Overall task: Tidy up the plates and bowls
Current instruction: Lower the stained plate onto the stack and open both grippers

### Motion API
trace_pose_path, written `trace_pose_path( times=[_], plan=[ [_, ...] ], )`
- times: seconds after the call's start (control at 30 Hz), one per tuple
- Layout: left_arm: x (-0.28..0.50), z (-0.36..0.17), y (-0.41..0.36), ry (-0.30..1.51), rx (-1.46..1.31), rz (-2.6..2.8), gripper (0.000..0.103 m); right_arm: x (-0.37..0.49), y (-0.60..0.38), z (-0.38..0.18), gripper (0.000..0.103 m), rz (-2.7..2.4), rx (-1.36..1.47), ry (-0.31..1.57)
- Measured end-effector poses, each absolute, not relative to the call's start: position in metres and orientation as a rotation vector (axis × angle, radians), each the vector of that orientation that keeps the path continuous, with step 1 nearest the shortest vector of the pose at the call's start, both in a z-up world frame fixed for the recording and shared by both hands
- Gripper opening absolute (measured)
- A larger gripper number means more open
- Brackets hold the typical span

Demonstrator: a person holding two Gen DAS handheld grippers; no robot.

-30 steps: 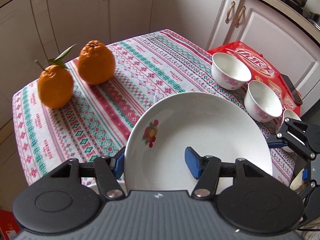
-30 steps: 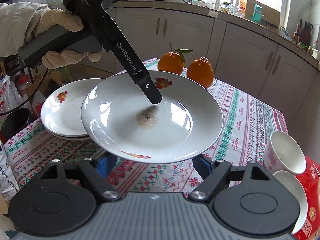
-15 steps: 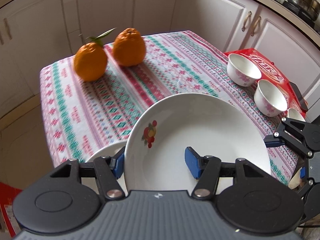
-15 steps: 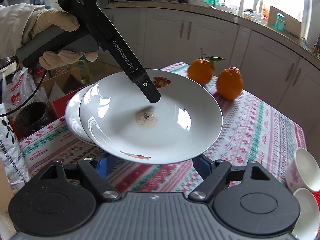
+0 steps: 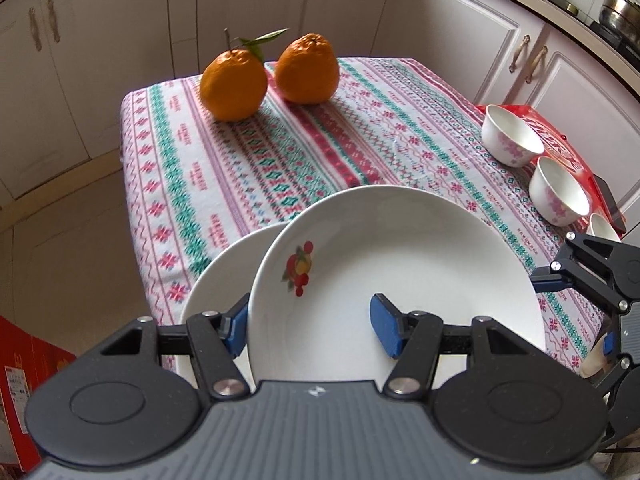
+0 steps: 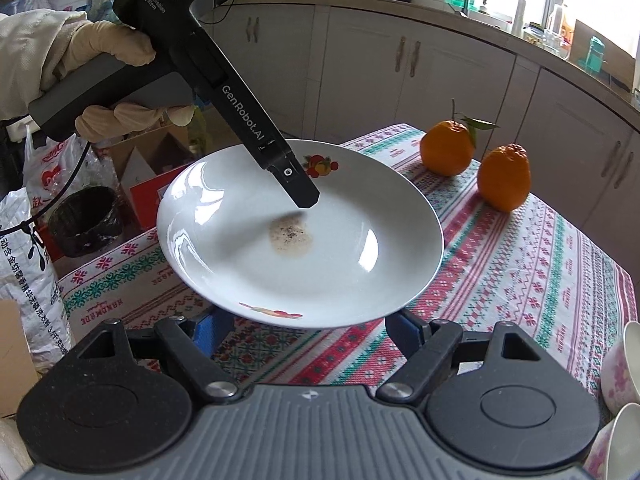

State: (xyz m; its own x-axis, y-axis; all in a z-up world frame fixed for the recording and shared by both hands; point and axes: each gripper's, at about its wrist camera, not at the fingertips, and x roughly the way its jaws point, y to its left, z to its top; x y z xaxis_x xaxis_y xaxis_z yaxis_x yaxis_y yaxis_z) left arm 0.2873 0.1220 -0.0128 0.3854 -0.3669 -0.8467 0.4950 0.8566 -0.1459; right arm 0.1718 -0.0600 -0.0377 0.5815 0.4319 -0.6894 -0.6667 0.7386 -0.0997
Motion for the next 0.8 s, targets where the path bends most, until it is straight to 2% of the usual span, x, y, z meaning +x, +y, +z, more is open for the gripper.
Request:
trace_pose_path(
  times=[0.8],
  plan=[
    [0.291,-0.034,0.143,1.065,0.078,-0.544,0.061,0.176,-0.042,-0.041,0.086,0.668,-0.420,0.706]
  ],
)
